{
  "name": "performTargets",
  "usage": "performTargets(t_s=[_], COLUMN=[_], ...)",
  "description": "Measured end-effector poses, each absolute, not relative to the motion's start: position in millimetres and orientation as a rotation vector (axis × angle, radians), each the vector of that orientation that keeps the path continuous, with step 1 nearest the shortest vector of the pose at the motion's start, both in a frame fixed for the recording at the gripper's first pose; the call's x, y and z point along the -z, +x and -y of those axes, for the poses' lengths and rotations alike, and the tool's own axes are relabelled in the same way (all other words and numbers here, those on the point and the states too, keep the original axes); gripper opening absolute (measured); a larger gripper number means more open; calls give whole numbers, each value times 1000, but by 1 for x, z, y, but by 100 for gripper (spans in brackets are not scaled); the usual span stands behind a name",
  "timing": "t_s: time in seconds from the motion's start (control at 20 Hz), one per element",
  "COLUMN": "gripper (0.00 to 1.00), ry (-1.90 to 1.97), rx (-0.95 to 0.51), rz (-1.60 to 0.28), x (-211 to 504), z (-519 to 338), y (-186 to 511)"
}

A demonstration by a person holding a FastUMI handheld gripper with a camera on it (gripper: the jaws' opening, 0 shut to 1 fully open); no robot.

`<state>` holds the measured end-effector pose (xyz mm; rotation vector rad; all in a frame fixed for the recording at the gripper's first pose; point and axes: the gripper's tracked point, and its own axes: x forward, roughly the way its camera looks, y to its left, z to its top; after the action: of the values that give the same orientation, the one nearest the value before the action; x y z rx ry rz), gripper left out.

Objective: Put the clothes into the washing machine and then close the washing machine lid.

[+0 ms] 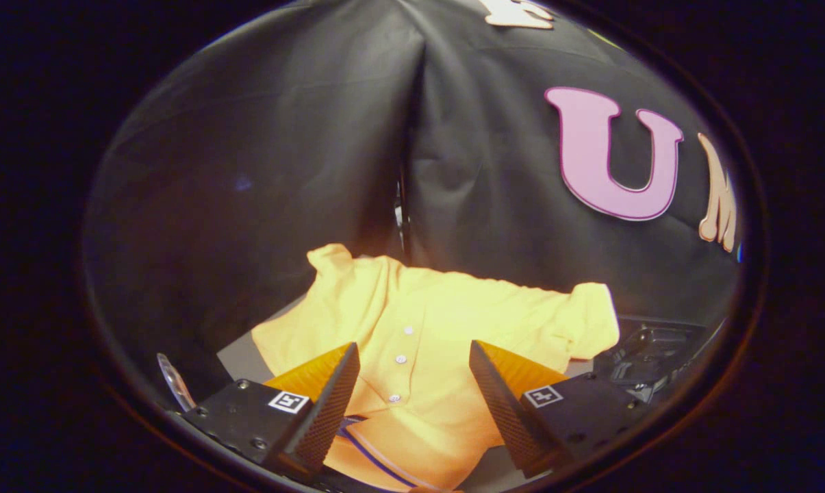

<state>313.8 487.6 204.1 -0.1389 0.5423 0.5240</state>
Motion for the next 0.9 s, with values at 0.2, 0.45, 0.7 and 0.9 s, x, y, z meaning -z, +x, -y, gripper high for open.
performTargets(t_s=[0.2, 0.45, 0.7, 0.9], gripper=[98, 96, 59, 17], ry=[-186, -203, -210, -196], rx=[-523, -559, -600, -589], rz=[-642, -655, -607, -605], x=[-175, -169, -169, -173], z=[-487, -488, -493, -479], y=[313, 312, 313, 315])
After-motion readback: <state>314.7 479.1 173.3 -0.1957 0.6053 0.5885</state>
